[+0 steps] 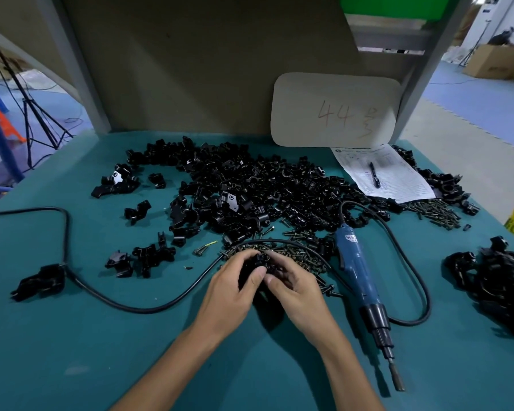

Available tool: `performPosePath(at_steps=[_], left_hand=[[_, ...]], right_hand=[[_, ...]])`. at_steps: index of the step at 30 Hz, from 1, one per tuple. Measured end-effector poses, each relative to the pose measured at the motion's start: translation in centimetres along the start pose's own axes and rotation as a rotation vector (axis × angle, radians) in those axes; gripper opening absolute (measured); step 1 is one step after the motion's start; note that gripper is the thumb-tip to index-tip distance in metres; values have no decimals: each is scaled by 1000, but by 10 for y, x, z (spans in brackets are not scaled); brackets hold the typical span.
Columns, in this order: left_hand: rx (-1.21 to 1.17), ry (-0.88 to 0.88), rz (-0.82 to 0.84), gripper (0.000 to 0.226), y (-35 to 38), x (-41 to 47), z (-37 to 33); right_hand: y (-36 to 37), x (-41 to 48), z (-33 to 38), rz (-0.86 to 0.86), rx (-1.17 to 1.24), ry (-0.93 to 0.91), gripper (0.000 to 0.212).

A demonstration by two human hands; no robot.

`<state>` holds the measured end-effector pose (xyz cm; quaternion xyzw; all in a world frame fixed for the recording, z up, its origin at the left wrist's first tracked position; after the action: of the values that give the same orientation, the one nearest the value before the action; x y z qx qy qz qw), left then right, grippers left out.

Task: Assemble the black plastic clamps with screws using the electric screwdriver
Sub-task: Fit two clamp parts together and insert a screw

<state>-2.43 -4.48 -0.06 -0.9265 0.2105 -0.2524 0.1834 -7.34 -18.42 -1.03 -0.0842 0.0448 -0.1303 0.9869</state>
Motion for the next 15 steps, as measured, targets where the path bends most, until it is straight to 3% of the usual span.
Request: performPosePath(at_steps=[4,15], left_hand=[[35,7,8,32,0,-1,0],[237,47,-8,42,-2,-1,-1]], right_hand=[[-3,-1,6,-62,59,-30,41],[-2,1,-1,-1,204,8,39]])
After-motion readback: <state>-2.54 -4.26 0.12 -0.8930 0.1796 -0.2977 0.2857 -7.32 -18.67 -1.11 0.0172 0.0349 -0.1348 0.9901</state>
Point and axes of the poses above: each hand's wrist, its own x-axis towards the middle knuckle, its own y-axis out of the palm, z = x × y, the point moved 8 cm from there along x, towards the middle knuckle, and after that the axes turned 11 degrees about y, right-handed, at the moved point
